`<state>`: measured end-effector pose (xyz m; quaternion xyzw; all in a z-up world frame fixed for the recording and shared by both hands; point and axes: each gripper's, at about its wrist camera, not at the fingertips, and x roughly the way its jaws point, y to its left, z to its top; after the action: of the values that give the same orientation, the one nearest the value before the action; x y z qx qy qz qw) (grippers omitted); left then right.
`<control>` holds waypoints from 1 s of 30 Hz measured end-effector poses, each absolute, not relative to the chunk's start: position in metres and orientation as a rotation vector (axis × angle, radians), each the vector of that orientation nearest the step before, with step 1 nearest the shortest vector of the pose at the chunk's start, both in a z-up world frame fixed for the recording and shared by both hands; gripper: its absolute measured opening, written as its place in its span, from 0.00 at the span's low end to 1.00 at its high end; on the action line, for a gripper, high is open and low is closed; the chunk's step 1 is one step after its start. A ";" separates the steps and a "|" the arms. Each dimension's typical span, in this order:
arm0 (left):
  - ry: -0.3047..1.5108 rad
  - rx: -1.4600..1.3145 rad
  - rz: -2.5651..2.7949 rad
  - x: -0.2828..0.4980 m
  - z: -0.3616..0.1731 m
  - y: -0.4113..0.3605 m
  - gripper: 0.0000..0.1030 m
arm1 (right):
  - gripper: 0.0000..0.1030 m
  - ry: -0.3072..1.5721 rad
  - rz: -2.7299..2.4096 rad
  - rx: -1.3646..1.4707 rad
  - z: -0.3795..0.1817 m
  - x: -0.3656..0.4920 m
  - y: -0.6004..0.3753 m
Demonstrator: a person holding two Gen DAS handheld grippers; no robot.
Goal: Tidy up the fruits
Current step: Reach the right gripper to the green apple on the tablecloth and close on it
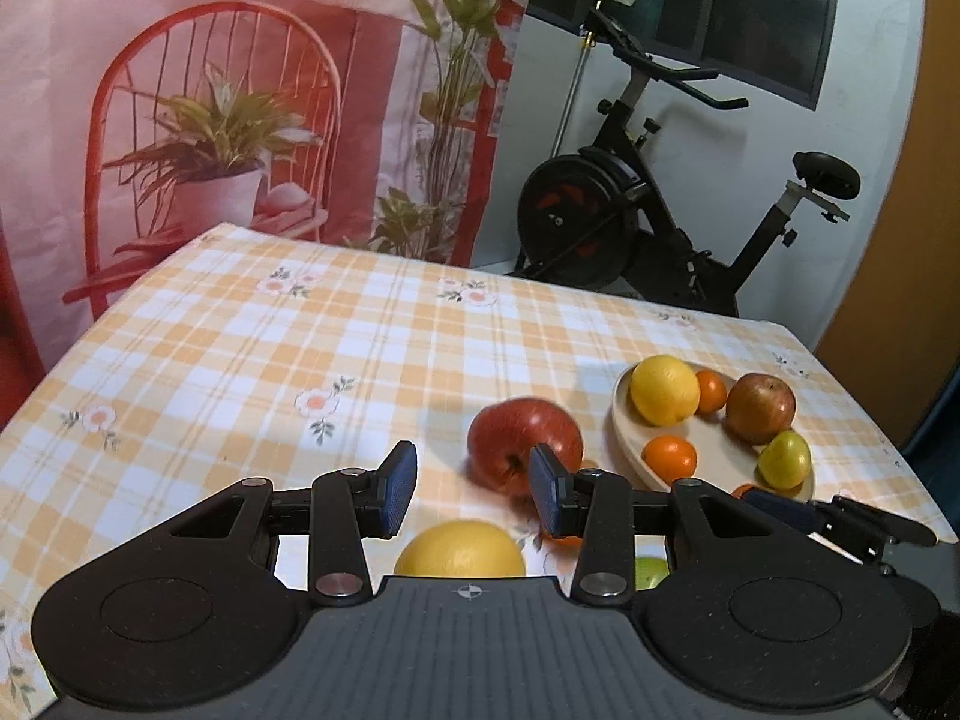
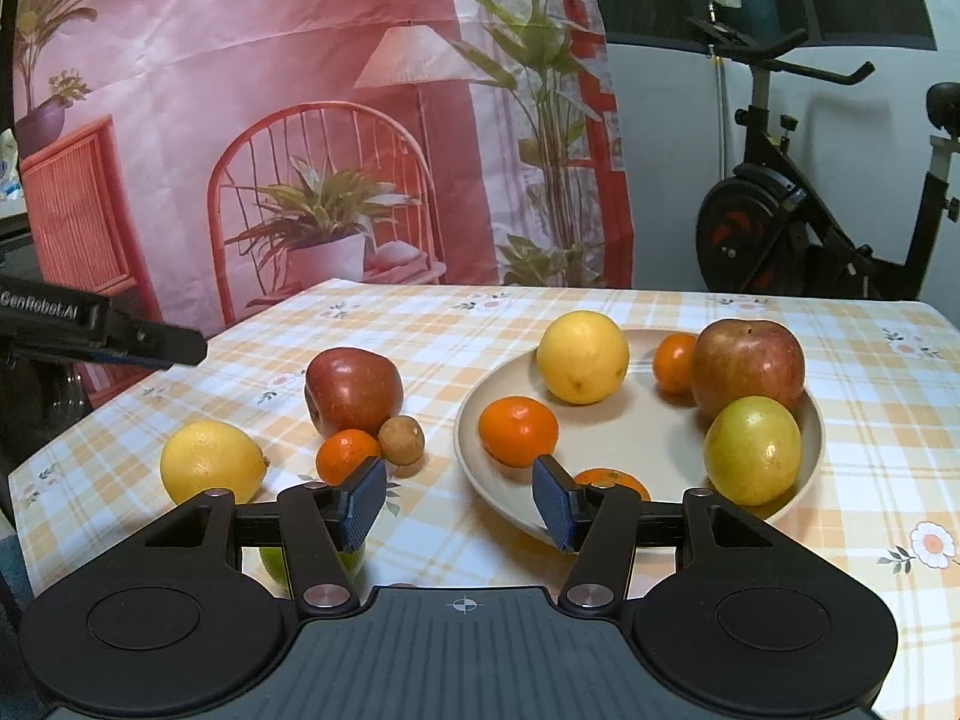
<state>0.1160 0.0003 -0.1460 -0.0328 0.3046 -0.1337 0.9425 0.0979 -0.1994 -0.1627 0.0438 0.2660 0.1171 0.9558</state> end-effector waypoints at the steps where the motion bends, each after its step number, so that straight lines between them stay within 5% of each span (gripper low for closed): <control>1: 0.623 -0.067 -0.268 0.115 -0.148 0.001 0.42 | 0.49 0.541 0.237 0.088 -0.163 0.098 -0.199; 30: 0.642 -0.022 -0.258 0.109 -0.164 -0.009 0.43 | 0.49 0.610 0.448 -0.030 -0.168 0.099 -0.152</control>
<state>0.1087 -0.0087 -0.1637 -0.0106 0.3146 -0.1265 0.9407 0.0989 -0.1516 -0.1680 -0.0145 0.2978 0.2185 0.9292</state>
